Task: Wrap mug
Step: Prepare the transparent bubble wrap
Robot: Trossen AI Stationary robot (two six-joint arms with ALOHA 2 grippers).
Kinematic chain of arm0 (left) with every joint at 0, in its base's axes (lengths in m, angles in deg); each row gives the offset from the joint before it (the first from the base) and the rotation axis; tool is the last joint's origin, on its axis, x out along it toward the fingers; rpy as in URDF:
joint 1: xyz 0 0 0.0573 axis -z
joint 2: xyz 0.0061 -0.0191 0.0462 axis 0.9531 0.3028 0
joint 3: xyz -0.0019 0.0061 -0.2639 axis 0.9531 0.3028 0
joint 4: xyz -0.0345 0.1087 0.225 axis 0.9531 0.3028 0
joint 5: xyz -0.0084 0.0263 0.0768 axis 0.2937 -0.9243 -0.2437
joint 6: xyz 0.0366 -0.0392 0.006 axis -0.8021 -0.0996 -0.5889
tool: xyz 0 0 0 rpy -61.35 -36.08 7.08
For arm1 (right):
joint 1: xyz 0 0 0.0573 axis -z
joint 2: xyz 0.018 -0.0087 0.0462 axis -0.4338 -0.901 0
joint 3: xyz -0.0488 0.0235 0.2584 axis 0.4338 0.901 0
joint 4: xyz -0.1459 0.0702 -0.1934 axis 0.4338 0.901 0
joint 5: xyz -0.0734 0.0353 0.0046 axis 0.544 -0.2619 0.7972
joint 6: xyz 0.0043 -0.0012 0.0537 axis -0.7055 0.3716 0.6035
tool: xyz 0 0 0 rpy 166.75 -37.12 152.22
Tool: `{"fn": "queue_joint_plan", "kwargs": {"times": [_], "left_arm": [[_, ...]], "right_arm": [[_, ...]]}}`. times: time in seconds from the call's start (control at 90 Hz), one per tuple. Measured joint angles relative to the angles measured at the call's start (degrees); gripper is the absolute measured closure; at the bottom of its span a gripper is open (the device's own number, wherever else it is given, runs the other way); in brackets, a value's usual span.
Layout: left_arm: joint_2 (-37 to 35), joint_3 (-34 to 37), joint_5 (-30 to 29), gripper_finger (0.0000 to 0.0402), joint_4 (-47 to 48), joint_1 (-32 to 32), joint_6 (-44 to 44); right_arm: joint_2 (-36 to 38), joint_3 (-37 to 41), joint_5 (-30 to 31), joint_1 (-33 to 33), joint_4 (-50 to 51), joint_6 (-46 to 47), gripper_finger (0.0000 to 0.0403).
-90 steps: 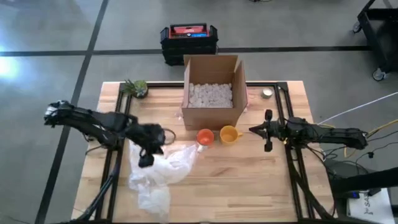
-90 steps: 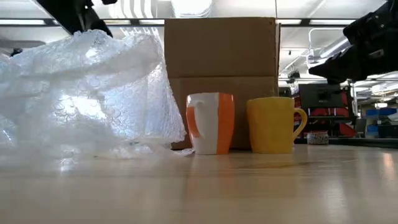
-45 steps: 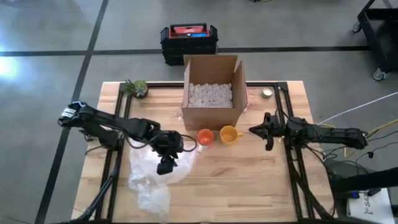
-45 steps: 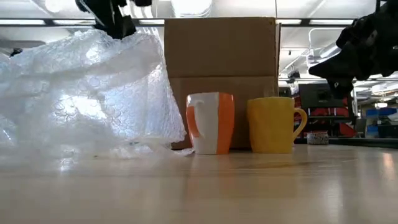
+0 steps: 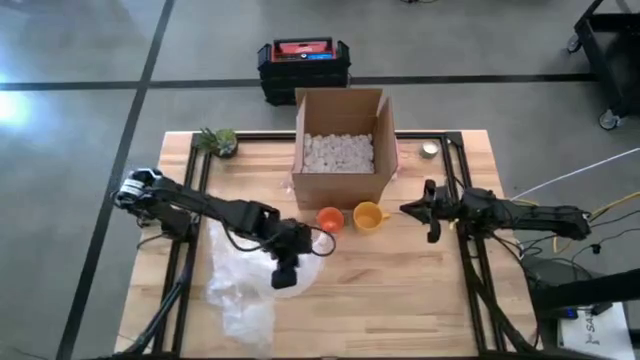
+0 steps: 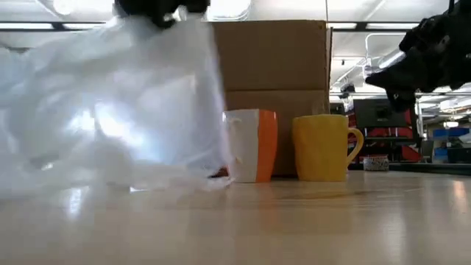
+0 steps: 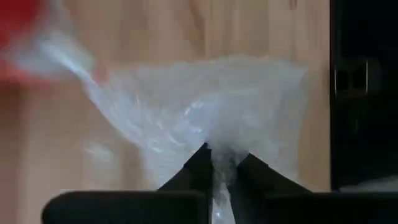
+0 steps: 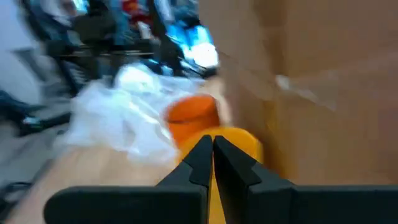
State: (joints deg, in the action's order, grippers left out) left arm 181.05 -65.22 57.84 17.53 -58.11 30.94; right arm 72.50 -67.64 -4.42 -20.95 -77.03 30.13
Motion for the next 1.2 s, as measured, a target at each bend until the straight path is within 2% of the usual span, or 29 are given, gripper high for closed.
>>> {"fn": "queue_joint_plan", "kwargs": {"times": [0.111,0.233,0.489,0.678,0.889,0.967,1.067,1.2], "left_arm": [[-0.1,-4.0,-4.7,0.0396,-1.4,0.0,-4.2],[-0.2,-6.3,-9.4,0.0397,-5.2,-0.6,-7.3],[-0.3,-6.6,-12.8,0.0401,-15.4,-1.1,-9.1],[-0.8,-6.6,-13.7,0.0401,-17.2,-1.0,-8.9],[-0.9,-6.6,-14.2,0.0401,-17.2,-0.9,-7.4],[-0.9,-6.6,-14.2,0.0401,-17.2,-0.7,-7.1],[-1.0,-6.5,-13.8,0.0401,-17.4,-0.1,-7.1],[-1.4,-6.5,-13.3,0.0401,-18.4,0.5,-6.9]], "right_arm": [[-2.1,0.0,-4.4,-0.8,-8.1,-0.7,0.0403],[-5.2,-0.1,-5.7,-2.0,-14.9,-2.4,0.0403],[-15.6,-3.6,-6.0,-6.5,-14.9,-5.8,0.0403],[-25.9,-7.8,-5.9,-12.3,-15.1,-9.6,0.0403],[-41.2,-11.6,4.6,-19.2,-13.8,-12.6,0.0403],[-46.2,-13.0,7.7,-21.0,-11.7,-12.4,0.0403],[-50.3,-16.0,8.2,-21.7,-5.2,-10.7,0.0403],[-52.6,-23.6,8.8,-21.6,14.9,-6.2,0.0403]]}}
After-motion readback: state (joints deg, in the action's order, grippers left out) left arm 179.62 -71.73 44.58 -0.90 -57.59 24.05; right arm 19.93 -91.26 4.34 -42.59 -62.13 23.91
